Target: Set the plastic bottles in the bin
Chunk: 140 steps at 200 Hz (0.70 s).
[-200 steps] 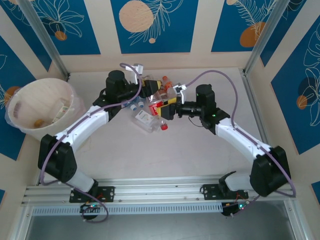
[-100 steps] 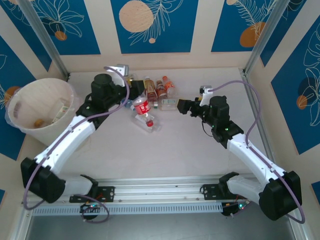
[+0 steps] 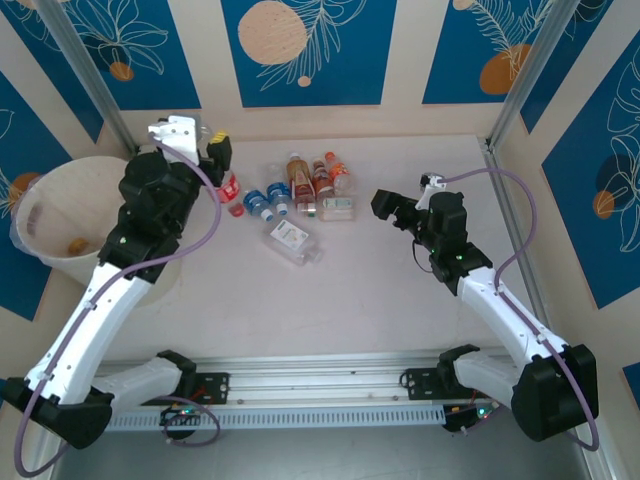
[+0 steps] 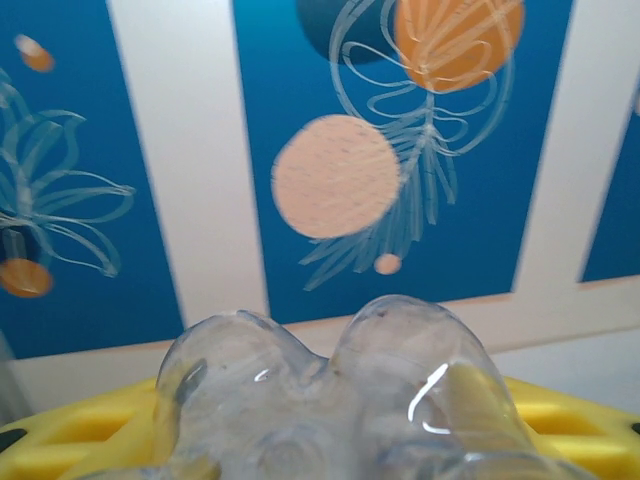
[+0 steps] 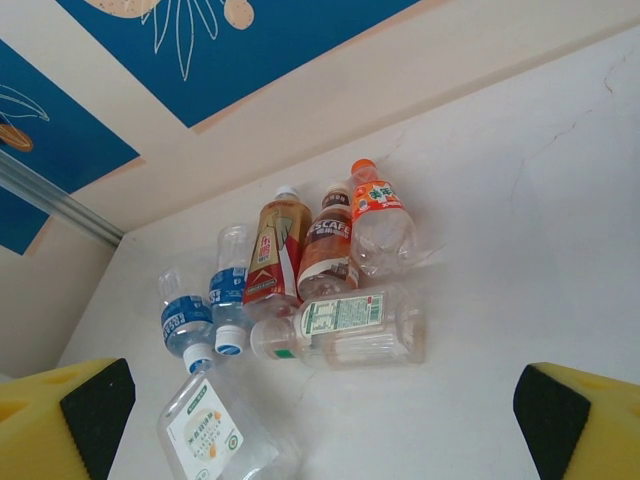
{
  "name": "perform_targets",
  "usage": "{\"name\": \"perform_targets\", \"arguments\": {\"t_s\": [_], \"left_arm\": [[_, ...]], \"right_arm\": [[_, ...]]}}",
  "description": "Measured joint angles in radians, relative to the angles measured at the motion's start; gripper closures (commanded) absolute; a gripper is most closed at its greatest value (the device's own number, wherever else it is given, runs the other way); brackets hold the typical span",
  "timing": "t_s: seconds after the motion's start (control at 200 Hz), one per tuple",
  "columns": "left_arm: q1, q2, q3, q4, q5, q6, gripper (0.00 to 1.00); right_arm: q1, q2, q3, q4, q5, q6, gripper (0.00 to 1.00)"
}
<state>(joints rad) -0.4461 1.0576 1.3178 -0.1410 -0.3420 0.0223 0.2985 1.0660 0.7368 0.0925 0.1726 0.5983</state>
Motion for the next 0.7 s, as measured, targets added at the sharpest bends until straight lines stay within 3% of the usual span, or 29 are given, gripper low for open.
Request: {"name": "perform_targets", "arguments": {"t_s": [0.24, 0.38, 0.55, 0.7], "left_arm": [[0.043, -0.077, 0.071, 0.088, -0.198, 0.222, 0.57], [0.188, -0.072, 0.083, 0.181, -0.310, 0.333, 0.57], [0.396, -0.029, 0.086, 0.165, -0.330, 0.301, 0.57], [0.522, 0.009, 0.106, -0.024, -0.275, 0.141, 0.56]], "right_arm": [[-0.005, 0.020, 0.000, 0.001, 0.000, 0.021, 0.00], [-0.009, 0.035, 0.000, 0.000, 0.000, 0.030, 0.00], [-0.013, 0.038, 0.000, 0.000, 0.000, 0.035, 0.00], [-0.013, 0.044, 0.000, 0.000, 0.000, 0.043, 0.00]]}}
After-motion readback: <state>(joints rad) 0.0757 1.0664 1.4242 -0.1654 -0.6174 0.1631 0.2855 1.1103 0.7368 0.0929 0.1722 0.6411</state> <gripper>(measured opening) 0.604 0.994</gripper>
